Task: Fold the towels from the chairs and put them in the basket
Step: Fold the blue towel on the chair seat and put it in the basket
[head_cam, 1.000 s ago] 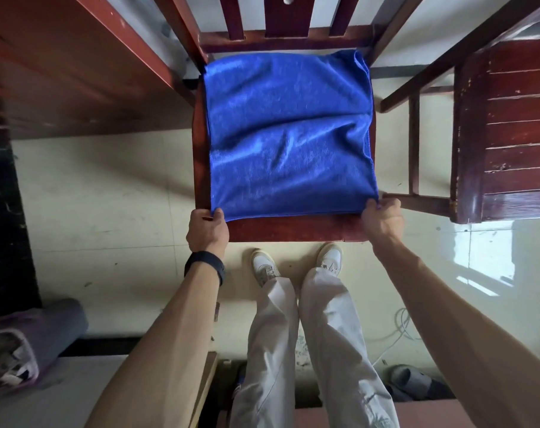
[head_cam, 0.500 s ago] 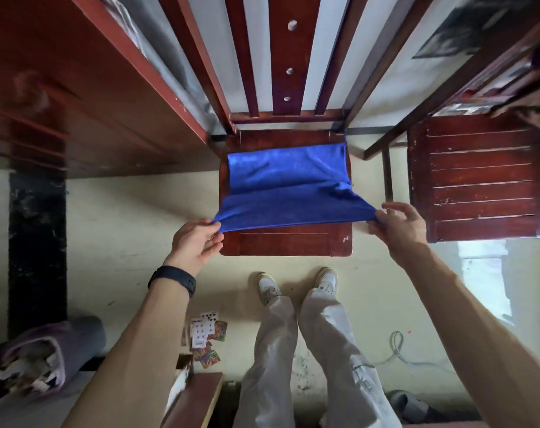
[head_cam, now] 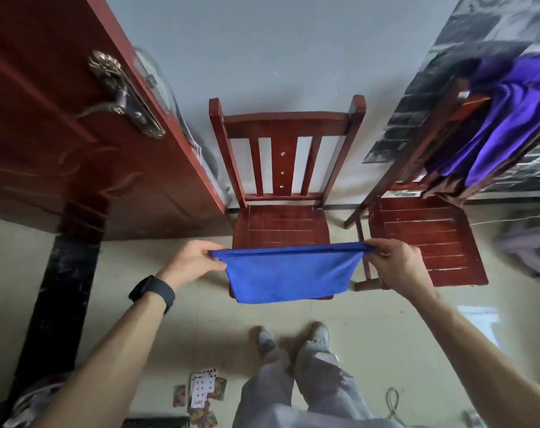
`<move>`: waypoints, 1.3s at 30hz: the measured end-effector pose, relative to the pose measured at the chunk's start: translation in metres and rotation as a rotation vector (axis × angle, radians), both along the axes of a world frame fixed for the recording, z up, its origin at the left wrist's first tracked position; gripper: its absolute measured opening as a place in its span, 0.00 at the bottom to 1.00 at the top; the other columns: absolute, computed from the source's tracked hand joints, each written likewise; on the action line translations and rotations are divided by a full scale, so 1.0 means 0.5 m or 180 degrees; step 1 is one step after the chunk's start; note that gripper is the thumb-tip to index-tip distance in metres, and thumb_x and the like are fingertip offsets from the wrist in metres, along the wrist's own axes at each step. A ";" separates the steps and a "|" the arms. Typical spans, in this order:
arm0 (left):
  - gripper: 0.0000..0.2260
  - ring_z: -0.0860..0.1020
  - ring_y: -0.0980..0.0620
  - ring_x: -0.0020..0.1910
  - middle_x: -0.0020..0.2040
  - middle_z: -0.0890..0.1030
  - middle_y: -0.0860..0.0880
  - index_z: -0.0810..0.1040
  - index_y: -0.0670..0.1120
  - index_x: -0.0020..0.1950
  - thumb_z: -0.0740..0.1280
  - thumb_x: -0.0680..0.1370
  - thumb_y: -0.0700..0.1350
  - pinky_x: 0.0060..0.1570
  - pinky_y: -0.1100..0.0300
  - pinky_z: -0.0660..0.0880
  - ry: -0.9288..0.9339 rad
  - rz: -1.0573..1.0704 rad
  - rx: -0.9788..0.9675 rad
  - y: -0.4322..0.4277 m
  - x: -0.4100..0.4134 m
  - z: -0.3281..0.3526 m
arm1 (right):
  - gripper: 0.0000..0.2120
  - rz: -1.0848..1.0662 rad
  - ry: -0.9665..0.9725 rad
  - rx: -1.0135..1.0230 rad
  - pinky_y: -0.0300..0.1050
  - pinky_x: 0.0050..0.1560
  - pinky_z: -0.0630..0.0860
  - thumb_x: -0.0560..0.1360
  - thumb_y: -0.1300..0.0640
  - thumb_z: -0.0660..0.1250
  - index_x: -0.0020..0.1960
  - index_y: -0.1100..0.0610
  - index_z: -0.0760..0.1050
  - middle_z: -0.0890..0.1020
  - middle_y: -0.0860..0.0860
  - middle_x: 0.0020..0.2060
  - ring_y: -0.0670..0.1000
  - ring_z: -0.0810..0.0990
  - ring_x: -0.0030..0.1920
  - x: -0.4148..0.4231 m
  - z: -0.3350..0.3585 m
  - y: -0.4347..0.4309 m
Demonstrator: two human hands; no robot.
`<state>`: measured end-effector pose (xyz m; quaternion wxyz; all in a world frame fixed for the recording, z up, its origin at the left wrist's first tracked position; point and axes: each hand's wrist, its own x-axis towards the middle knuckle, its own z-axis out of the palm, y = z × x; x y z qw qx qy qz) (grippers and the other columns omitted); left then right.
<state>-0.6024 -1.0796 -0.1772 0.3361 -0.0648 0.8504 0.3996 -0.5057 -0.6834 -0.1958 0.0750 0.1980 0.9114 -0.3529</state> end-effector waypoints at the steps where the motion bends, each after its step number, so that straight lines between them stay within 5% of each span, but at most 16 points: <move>1: 0.07 0.81 0.52 0.42 0.39 0.84 0.54 0.84 0.53 0.46 0.75 0.73 0.41 0.39 0.64 0.73 0.0331 -0.0262 -0.0396 0.002 0.003 0.004 | 0.11 0.0350 0.0265 0.0548 0.43 0.41 0.79 0.73 0.61 0.74 0.52 0.50 0.85 0.84 0.49 0.42 0.55 0.84 0.41 0.006 0.001 0.003; 4: 0.03 0.80 0.45 0.46 0.44 0.83 0.47 0.87 0.48 0.45 0.75 0.74 0.46 0.45 0.56 0.74 0.1342 -0.0652 -0.1173 0.001 0.008 0.002 | 0.09 0.0861 0.0645 0.1267 0.49 0.40 0.82 0.73 0.63 0.75 0.52 0.56 0.85 0.79 0.54 0.47 0.59 0.82 0.41 0.019 -0.013 0.012; 7: 0.03 0.79 0.46 0.49 0.49 0.80 0.50 0.86 0.49 0.45 0.74 0.75 0.47 0.46 0.53 0.76 0.1876 -0.1049 -0.1432 -0.008 0.014 0.000 | 0.08 0.0943 0.0734 0.1408 0.49 0.42 0.82 0.74 0.63 0.74 0.52 0.56 0.85 0.81 0.54 0.46 0.59 0.81 0.42 0.022 -0.006 0.015; 13: 0.08 0.78 0.47 0.31 0.29 0.78 0.52 0.85 0.52 0.36 0.82 0.64 0.47 0.27 0.60 0.72 0.2578 -0.1802 -0.1930 -0.040 0.015 0.019 | 0.04 0.0890 0.0588 0.1451 0.52 0.36 0.82 0.73 0.59 0.75 0.48 0.54 0.85 0.82 0.52 0.37 0.59 0.82 0.35 0.019 0.016 0.036; 19: 0.10 0.76 0.48 0.31 0.28 0.78 0.54 0.84 0.53 0.34 0.84 0.60 0.49 0.27 0.61 0.71 0.2551 -0.1954 -0.2095 -0.037 0.008 0.009 | 0.09 0.1191 0.0149 0.1780 0.49 0.39 0.80 0.72 0.67 0.72 0.49 0.57 0.84 0.80 0.53 0.38 0.58 0.80 0.38 0.006 0.010 0.026; 23: 0.02 0.78 0.47 0.38 0.34 0.81 0.53 0.85 0.53 0.40 0.76 0.72 0.48 0.33 0.58 0.72 0.2411 -0.1794 -0.2142 -0.024 -0.006 -0.014 | 0.07 0.1105 -0.0305 0.1647 0.50 0.45 0.79 0.78 0.58 0.67 0.53 0.53 0.84 0.82 0.52 0.44 0.58 0.82 0.45 -0.015 0.011 0.016; 29: 0.05 0.78 0.45 0.46 0.42 0.83 0.50 0.84 0.51 0.47 0.68 0.77 0.44 0.44 0.53 0.71 0.2491 -0.1495 -0.2309 0.002 -0.098 -0.053 | 0.07 0.0742 0.0196 0.1419 0.51 0.43 0.76 0.78 0.59 0.67 0.51 0.57 0.84 0.81 0.56 0.43 0.63 0.79 0.46 -0.124 -0.009 0.026; 39: 0.07 0.78 0.41 0.40 0.42 0.84 0.48 0.85 0.50 0.50 0.73 0.75 0.41 0.40 0.51 0.71 0.3002 -0.1176 -0.2092 0.010 -0.166 -0.130 | 0.07 0.0722 0.0688 0.1541 0.57 0.45 0.80 0.77 0.62 0.70 0.54 0.57 0.83 0.81 0.56 0.48 0.62 0.78 0.49 -0.178 -0.099 0.050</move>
